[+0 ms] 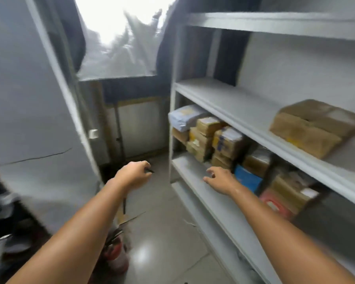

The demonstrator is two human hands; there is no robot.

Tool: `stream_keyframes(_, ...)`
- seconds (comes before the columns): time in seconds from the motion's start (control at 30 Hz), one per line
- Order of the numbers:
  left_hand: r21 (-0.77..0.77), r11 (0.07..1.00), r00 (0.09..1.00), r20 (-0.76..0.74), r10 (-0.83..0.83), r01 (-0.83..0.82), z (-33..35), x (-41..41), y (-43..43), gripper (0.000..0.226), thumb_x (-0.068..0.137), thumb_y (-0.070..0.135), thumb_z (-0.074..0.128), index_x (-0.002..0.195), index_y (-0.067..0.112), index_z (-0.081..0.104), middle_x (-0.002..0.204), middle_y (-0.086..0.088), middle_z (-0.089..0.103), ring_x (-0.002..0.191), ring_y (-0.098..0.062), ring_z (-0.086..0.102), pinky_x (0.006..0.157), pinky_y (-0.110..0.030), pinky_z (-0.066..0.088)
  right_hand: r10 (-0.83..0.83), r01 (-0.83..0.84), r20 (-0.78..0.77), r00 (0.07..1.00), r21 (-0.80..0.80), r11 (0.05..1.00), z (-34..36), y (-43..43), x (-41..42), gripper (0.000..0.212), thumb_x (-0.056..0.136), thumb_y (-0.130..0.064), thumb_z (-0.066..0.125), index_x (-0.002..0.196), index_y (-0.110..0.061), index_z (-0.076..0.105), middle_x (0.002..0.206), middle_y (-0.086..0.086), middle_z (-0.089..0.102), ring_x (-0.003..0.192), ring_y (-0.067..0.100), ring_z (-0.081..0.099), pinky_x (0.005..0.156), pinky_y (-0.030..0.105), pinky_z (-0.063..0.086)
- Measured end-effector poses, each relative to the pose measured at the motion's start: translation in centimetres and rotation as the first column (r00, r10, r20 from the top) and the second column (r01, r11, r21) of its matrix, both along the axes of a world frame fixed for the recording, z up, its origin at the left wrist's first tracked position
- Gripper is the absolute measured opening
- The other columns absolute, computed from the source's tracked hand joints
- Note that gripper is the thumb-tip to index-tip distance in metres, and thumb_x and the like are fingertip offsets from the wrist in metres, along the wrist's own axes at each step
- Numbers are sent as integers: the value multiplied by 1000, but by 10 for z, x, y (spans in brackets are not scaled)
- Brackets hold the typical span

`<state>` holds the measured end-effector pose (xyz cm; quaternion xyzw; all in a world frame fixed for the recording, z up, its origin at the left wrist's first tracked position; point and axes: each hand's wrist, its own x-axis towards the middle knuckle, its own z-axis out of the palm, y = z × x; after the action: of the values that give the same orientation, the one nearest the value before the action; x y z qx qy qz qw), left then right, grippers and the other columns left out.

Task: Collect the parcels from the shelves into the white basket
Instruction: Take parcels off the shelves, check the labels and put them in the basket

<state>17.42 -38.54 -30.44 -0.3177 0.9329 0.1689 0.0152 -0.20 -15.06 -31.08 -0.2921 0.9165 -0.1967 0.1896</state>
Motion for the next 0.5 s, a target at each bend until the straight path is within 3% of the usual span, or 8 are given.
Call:
stream_keyframes(0.13, 27, 981, 981, 8, -193, 192, -1, -75, 58, 32, 87, 39, 53, 118, 34, 58, 115, -1, 65, 96, -26, 64, 80, -29, 51, -182, 183, -31, 983, 16, 983, -6, 94, -26, 48, 93, -40, 55, 136, -19, 51, 137, 9, 55, 124, 29, 51, 101, 35, 41)
stream_keyframes(0.3, 31, 911, 911, -6, -411, 411, -9, -149, 147, 40, 93, 38, 56, 130, 25, 53, 124, -6, 62, 110, -25, 60, 97, -37, 47, -397, 398, 31, 917, -44, 916, -24, 192, -51, 44, 88, -41, 59, 128, -22, 57, 129, 7, 60, 116, 28, 57, 98, 36, 45)
stream_keyframes(0.4, 33, 869, 869, -51, -492, 494, -19, -184, 191, 38, 93, 35, 56, 129, 23, 55, 123, -8, 63, 111, -25, 59, 96, -34, 47, -489, 500, 106, 866, -137, 855, -39, 227, -70, 36, 88, -31, 62, 119, -13, 61, 121, 11, 64, 105, 29, 62, 93, 42, 51)
stream_keyframes(0.5, 41, 834, 834, -72, -548, 551, -38, -217, 219, 38, 93, 32, 57, 129, 21, 56, 121, -8, 64, 108, -25, 60, 90, -32, 46, -578, 594, 137, 804, -198, 780, -53, 248, -85, 44, 88, -32, 63, 128, -15, 58, 124, 10, 63, 102, 26, 66, 90, 41, 53)
